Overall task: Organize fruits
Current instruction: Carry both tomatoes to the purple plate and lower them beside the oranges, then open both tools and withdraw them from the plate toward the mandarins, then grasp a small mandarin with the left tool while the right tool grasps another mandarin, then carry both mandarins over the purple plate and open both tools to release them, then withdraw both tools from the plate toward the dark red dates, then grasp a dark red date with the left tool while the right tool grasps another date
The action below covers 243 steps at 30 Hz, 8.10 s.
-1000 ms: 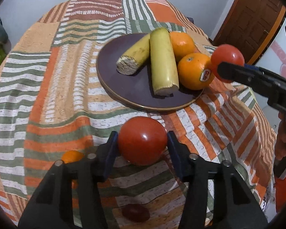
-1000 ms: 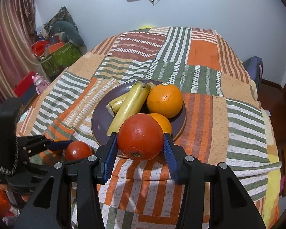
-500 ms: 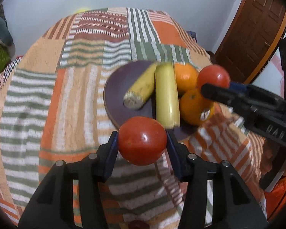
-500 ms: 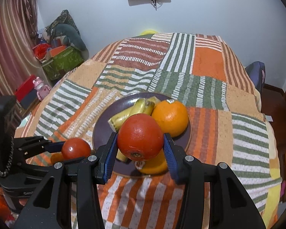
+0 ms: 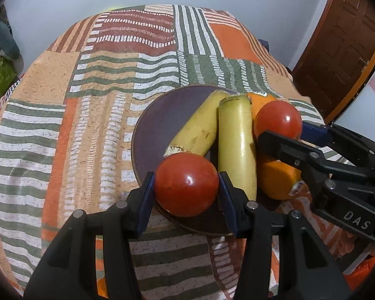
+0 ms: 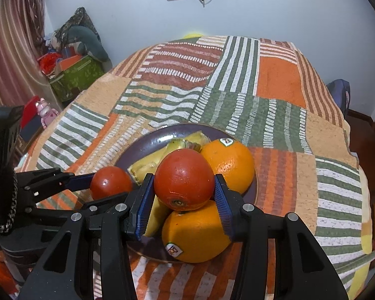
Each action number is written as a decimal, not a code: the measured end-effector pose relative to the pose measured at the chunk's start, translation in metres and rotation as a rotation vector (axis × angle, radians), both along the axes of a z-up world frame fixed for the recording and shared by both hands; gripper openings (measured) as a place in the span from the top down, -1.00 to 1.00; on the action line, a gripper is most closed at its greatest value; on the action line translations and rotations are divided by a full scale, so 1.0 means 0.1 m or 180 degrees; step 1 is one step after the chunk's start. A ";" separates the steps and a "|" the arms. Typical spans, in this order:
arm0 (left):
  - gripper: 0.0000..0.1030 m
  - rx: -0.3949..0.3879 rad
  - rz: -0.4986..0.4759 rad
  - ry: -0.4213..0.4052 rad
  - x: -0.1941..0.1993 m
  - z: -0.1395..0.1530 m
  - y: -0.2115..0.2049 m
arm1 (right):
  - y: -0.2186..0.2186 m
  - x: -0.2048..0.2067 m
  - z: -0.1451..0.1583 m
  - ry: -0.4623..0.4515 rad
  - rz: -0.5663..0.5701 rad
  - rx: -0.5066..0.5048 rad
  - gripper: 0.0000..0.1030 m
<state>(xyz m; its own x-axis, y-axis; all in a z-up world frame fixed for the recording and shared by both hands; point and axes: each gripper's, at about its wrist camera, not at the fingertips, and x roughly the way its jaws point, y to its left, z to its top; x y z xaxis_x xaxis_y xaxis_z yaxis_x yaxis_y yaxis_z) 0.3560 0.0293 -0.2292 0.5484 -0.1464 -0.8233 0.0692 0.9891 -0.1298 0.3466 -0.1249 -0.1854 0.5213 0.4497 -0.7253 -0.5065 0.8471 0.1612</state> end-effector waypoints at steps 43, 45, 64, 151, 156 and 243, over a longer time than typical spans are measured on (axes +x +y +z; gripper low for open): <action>-0.31 0.0155 0.0055 -0.0697 -2.04 1.14 0.15 | -0.20 -1.63 0.59 -0.0317 0.0016 -0.0010 -0.37; -0.31 0.0139 0.0057 -0.0641 -2.13 1.07 0.16 | -0.18 -1.70 0.49 -0.0239 0.0035 -0.0036 -0.37; -0.31 0.0142 0.0118 -0.0234 -2.43 0.43 0.28 | 0.10 -2.08 -0.23 0.0216 0.0323 -0.0374 0.21; 0.41 -0.0011 0.0112 -0.0264 0.23 0.20 0.46 | 0.74 0.33 0.25 -0.0123 0.0197 -0.0278 0.32; 0.41 -0.0029 0.0088 -0.0214 0.27 0.12 0.45 | 0.79 0.40 0.14 0.0002 0.0198 -0.0316 0.32; 0.28 0.0193 -0.0215 0.0076 -1.64 -0.14 0.03 | 0.16 -1.36 -0.41 0.0351 0.0190 -0.0253 0.24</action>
